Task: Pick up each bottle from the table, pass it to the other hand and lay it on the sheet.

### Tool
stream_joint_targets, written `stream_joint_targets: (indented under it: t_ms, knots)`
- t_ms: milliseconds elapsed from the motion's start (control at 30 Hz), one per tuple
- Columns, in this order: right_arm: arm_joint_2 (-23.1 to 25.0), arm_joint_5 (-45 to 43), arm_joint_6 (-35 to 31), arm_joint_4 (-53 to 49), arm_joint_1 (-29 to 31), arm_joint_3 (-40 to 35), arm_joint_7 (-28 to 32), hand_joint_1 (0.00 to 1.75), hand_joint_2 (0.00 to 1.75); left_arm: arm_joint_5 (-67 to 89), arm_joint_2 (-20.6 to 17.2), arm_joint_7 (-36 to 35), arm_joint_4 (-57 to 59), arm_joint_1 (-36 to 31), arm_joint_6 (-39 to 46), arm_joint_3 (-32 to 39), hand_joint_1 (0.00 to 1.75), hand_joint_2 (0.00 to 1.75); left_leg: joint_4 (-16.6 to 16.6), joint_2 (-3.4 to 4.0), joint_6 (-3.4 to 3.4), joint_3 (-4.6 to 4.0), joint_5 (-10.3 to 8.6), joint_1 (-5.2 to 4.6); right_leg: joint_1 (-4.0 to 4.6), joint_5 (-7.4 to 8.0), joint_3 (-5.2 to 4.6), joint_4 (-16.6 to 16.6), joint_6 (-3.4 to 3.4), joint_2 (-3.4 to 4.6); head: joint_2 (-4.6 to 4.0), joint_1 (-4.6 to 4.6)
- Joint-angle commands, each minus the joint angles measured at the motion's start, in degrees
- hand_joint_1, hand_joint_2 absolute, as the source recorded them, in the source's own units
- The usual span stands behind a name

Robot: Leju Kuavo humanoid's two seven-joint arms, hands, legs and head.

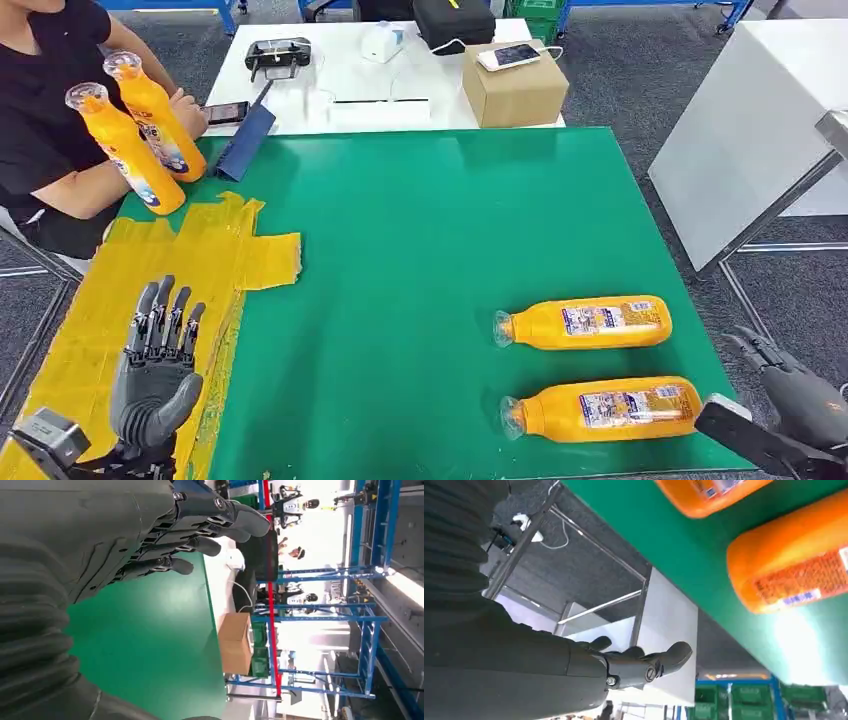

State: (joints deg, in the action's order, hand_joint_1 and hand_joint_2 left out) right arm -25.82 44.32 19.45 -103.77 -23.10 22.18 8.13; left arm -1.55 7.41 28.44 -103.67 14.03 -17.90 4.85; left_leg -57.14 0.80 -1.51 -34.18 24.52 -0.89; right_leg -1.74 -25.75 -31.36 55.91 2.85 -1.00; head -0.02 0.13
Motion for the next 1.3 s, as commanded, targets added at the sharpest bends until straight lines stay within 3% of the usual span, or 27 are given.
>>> stream_joint_targets:
  t_ms: [33,300,500,733,1033,1233,1300]
  knots:
    - [-7.3,-6.0,-1.0,3.8,-1.5,-10.4,-2.0,0.0,1.75,-0.7,-2.1,-0.4,4.6,-2.1,0.3,-1.5,0.0,1.75,0.0,-0.05,0.16,0.12,0.04,0.16,0.15,0.02,0.18,-0.1,-0.19,0.08,0.0,0.0]
    - [-15.1,-14.1,-4.0,-3.5,-8.3,-13.8,-4.9,0.0,1.75,-1.1,-2.6,-0.4,4.7,-2.1,0.8,-1.5,0.0,1.75,0.0,-0.08,0.14,-0.01,0.05,0.07,0.08,-0.02,0.03,0.0,-0.17,0.03,0.0,0.0]
    - [-20.8,-18.4,-6.0,-10.5,-15.9,-11.8,-7.9,0.0,1.75,-1.4,-2.5,-0.3,4.7,-1.8,0.8,-1.0,0.0,1.75,-0.1,-0.17,0.16,-0.05,0.08,0.02,0.04,-0.08,-0.01,0.0,-0.2,-0.03,0.0,0.0]
    - [-22.0,-17.6,-7.4,-10.3,-15.5,-14.5,-9.2,0.0,1.75,-1.5,-2.2,-0.3,4.6,-1.7,0.7,-1.0,0.0,1.75,0.0,-0.09,0.09,-0.01,0.02,-0.01,0.01,0.01,-0.01,-0.1,-0.13,0.01,0.0,0.0]
    - [-23.5,-16.4,-9.2,-2.5,-6.8,-24.1,-10.4,0.0,1.75,-1.6,-2.4,-0.7,4.8,-2.3,0.4,-1.4,0.0,1.75,0.0,0.03,0.15,0.1,0.03,0.12,0.14,0.09,0.11,-0.2,-0.19,0.18,0.0,-0.02]
    - [-19.7,-13.5,-8.4,9.6,5.4,-35.2,-9.2,0.0,1.75,-2.2,-2.8,-1.1,6.4,-3.7,0.1,-1.9,0.0,1.75,0.1,0.0,0.19,0.2,-0.01,0.24,0.26,0.18,0.27,-0.4,-0.23,0.17,0.0,0.02]
    - [-19.5,-13.3,-8.7,10.4,6.2,-35.9,-9.1,0.0,1.75,-2.2,-2.8,-1.2,6.5,-3.8,0.1,-2.0,0.0,1.75,0.1,0.05,0.1,0.11,-0.02,0.11,0.14,0.14,0.13,-0.3,-0.11,0.15,0.0,0.0]
